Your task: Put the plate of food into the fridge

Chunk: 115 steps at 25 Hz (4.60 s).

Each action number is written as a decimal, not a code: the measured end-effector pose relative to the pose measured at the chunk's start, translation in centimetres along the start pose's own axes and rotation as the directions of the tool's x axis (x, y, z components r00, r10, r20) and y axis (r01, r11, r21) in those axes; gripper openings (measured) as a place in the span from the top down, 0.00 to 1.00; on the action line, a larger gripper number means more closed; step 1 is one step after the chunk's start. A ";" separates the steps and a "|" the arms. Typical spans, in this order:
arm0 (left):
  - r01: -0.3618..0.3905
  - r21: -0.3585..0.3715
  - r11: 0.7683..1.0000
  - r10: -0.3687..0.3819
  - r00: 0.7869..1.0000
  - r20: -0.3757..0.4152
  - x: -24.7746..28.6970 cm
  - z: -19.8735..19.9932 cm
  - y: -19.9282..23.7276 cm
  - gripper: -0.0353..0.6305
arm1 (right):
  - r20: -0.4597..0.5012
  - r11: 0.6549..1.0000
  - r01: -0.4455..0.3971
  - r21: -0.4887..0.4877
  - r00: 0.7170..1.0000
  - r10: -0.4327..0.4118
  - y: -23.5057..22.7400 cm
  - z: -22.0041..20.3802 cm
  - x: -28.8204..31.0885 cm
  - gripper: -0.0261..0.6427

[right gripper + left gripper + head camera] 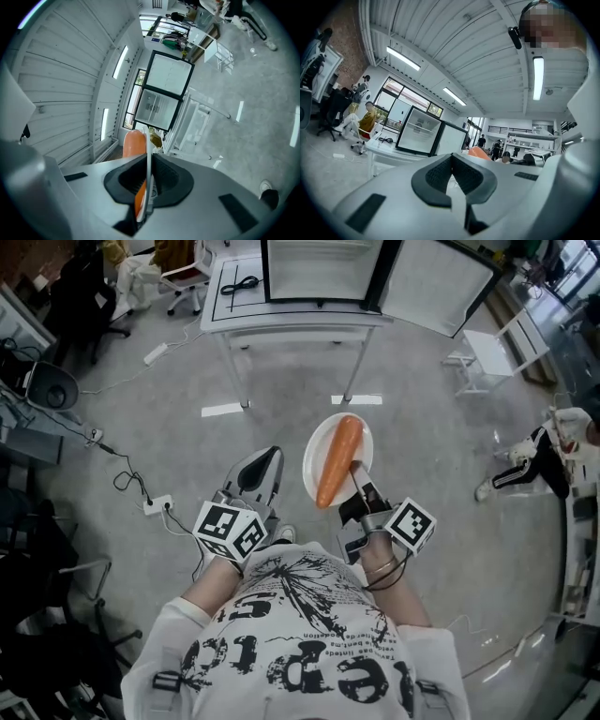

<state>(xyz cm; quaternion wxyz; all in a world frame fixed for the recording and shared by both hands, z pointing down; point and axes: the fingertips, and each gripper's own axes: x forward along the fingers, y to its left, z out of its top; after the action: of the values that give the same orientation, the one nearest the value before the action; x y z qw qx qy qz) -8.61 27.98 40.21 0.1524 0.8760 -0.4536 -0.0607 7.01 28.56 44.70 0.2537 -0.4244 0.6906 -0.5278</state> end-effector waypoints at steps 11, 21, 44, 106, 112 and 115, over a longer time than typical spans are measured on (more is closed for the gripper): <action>-0.001 -0.035 0.999 0.002 0.999 0.038 4.7 3.6 8.6 0.94 | 0.022 1.000 0.011 -0.001 1.000 -0.011 0.9 3.1 10.0 0.92; -0.051 -0.100 0.994 0.055 0.998 0.042 12.6 3.6 11.8 0.94 | -0.053 1.000 -0.017 -0.004 0.998 0.017 -0.8 9.1 19.3 0.92; -0.139 -0.113 0.984 0.148 0.987 0.069 35.8 8.6 19.7 0.94 | -0.107 0.999 -0.043 0.015 0.993 0.044 -3.8 27.7 37.5 0.92; 0.071 -0.061 0.996 -0.077 0.992 -0.103 54.0 12.5 34.8 0.94 | 0.484 0.961 0.134 0.243 0.842 -0.240 -1.4 41.6 59.2 0.92; 0.087 -0.073 0.994 -0.094 0.990 -0.107 54.1 12.3 35.2 0.94 | 0.506 0.956 0.126 0.265 0.826 -0.249 -1.3 41.9 59.8 0.92; 0.086 -0.091 0.992 -0.095 0.989 -0.110 54.4 12.4 35.9 0.94 | 0.509 0.955 0.145 0.257 0.820 -0.262 -1.1 42.0 60.7 0.92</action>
<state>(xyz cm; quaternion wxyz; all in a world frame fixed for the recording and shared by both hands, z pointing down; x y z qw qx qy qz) -7.91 -38.34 41.80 0.2129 0.8903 -0.4008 -0.0370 9.93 -44.93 38.43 0.4216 -0.5980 0.4834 -0.4806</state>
